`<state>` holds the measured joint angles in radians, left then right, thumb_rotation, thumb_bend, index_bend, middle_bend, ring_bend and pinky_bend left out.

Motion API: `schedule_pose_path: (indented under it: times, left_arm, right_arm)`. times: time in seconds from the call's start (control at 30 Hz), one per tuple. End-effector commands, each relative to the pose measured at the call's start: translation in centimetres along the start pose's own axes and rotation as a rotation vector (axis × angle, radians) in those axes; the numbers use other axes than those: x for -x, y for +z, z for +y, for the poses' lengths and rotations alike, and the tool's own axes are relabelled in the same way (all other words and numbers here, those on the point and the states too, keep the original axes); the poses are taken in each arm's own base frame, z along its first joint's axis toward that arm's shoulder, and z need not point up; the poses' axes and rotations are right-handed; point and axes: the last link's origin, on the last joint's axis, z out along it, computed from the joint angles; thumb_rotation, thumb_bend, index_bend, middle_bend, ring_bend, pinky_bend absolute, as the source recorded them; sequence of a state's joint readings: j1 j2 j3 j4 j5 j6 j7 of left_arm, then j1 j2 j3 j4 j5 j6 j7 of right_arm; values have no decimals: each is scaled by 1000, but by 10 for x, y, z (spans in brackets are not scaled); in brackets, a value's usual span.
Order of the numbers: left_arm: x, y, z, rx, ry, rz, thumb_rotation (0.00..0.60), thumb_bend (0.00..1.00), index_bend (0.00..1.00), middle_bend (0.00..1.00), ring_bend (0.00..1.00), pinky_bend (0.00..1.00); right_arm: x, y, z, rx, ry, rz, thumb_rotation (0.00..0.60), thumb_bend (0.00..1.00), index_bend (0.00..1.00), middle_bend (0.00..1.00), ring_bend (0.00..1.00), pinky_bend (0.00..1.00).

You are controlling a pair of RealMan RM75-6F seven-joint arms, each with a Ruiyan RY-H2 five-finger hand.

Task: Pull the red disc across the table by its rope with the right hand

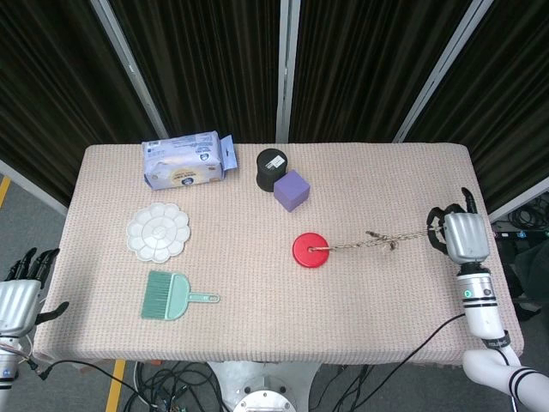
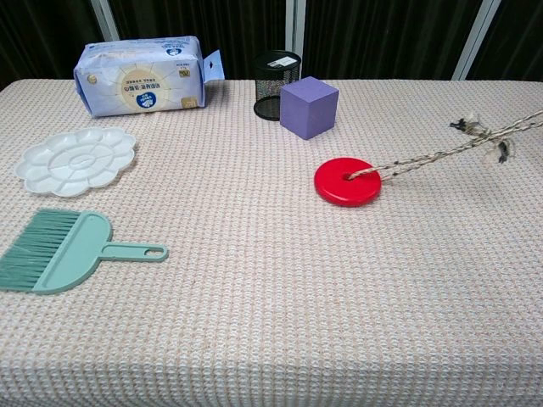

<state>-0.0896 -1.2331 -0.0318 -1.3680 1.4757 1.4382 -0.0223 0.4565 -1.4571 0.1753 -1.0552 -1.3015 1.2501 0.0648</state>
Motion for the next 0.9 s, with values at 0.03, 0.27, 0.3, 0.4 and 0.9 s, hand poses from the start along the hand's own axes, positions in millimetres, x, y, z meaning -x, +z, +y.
schedule_pose_path:
  times: [0.03, 0.27, 0.3, 0.4, 0.9]
  left_arm:
    - [-1, 1, 1, 4, 1, 1, 600, 143, 75, 120, 13, 151]
    - [-1, 2, 5, 17, 4, 2, 600, 143, 75, 120, 13, 151]
    - [-1, 2, 5, 18, 3, 2, 600, 143, 74, 120, 13, 151]
    - [-2, 4, 6, 18, 3, 2, 600, 143, 75, 120, 13, 151]
    - [0, 0, 4, 14, -1, 0, 600, 143, 75, 120, 13, 151]
  right_arm:
    - [-6, -1, 22, 70, 6, 15, 600, 516, 1000, 918, 395, 9]
    - [-17, -5, 46, 138, 2, 54, 600, 516, 1000, 918, 395, 9]
    - [-19, -5, 49, 149, 0, 63, 600, 516, 1000, 918, 395, 9]
    - [-26, -5, 59, 198, -12, 103, 600, 516, 1000, 919, 407, 19]
    - [-29, -2, 30, 109, 4, 125, 600, 523, 1000, 921, 416, 37]
